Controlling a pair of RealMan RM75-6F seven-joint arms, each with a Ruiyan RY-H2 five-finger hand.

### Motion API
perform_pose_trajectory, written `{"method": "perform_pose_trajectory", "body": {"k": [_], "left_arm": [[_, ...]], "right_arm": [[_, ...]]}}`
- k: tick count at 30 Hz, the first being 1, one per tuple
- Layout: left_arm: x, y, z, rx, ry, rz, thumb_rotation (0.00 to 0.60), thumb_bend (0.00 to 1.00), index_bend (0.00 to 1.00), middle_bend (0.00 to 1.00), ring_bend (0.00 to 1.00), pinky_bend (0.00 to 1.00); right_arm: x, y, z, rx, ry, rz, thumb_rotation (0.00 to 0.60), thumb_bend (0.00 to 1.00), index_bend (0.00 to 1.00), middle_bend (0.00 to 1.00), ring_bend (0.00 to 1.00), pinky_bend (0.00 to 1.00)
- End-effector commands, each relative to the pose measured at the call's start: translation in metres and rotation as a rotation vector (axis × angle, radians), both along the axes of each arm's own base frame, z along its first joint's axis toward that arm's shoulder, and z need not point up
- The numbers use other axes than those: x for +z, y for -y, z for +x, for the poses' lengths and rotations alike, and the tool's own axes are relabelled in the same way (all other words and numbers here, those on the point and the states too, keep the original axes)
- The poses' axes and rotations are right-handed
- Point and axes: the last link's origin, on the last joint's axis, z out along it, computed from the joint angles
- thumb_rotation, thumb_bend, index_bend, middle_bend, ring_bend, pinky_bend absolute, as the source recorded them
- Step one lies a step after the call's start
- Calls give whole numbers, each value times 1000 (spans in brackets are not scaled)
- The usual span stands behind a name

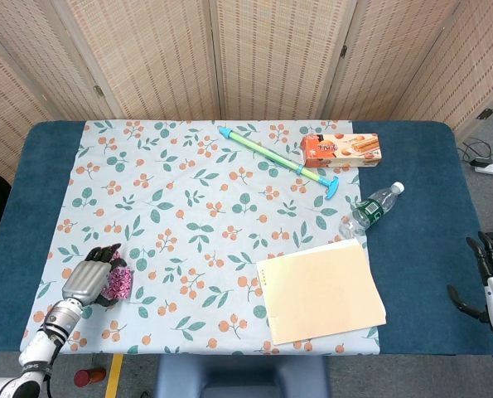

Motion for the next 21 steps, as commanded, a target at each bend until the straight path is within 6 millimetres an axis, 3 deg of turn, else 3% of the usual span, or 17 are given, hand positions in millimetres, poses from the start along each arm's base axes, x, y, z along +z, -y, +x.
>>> {"method": "perform_pose_trajectory", "body": {"k": [1,5,13,21], "left_arm": [[6,-1,-4,21,7,24,600,229,323,4,0,0],[19,-2,-22,100,7,73,600,230,323,4,0,0],[22,-2,-47,222,0,110,600,233,324,4,0,0],[19,3,-53,268,-7,115,600,236,322,4,0,0]], "right_arm": [[0,0,0,0,-1,-1,500,364,0,0,0,0],[3,1,0,2,-6,-7,502,364,0,0,0,0],[7,3,2,10,-15,-14,503,364,0,0,0,0],[7,4,2,10,-15,-12,500,364,0,0,0,0]]}}
